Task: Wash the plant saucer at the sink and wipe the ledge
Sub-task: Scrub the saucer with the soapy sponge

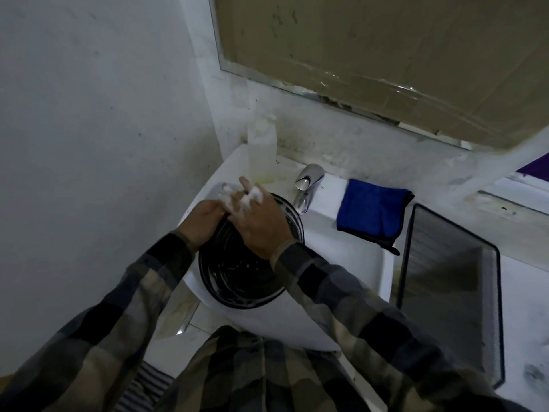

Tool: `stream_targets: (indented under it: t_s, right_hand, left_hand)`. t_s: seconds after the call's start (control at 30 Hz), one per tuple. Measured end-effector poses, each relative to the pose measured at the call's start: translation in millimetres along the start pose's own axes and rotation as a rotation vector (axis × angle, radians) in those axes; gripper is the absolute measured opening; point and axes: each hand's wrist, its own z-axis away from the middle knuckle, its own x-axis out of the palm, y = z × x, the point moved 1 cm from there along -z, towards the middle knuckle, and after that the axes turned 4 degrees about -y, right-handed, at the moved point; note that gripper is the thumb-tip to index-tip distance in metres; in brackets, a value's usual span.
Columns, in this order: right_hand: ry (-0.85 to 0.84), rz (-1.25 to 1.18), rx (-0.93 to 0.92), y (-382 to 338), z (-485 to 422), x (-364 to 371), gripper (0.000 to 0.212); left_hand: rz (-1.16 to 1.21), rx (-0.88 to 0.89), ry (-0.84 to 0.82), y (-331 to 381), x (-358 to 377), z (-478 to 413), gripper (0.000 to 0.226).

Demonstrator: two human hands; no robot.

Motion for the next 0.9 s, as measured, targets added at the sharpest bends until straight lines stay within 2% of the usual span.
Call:
stream_targets:
  t_s: [0.13,0.23,0.3,0.4,0.47,0.53,0.6,0.73,0.8,0.9]
  right_hand:
    - [0.015,-0.199,0.310,12.6,9.0,9.4,0.047]
    - [0.032,-0.431,0.516,14.1,16.5,16.8,0.038]
    - [0.062,-0.547,0.641,10.9,24.7,24.1,0.038]
    - [0.172,-0.712,0.949,7.7,39.2,33.6,0.036]
    - [0.204,-0.881,1.200,3.1,44.8,38.8,0.031]
    - [0.162,-0.934,1.368,2.4,47.1,39.8,0.030]
    - [0.064,-0.904,1.451,8.2,51.4,34.1,0.033]
    - [0.017,-0.911,1.538,23.5,64.5,26.4,0.041]
    - [0.093,-0.966,1.606,24.2,68.2,26.2,0.041]
    - [0.158,-1.013,1.673,24.3,65.4,15.4,0.046]
  left_hand:
    - [0.041,0.007,0.051,-14.5,-6.8,5.1,0.034]
    - [0.099,0.008,0.127,-22.3,-12.9,11.7,0.056]
    - [0.168,0.005,0.156,-26.8,-11.7,17.0,0.062]
    - [0.279,-0.041,0.269,-32.7,-8.5,20.7,0.054]
    - [0.368,-0.090,0.371,-36.3,-10.1,20.3,0.037]
    - [0.429,-0.122,0.401,-38.7,-8.6,19.9,0.030]
    - [0.458,-0.156,0.391,-42.0,-2.7,23.1,0.029]
    - [0.437,-0.220,0.360,-45.7,0.1,29.5,0.028]
    - [0.375,-0.257,0.309,-49.3,-7.6,25.2,0.028]
    - [0.237,-0.247,0.138,-44.5,-23.7,14.3,0.020]
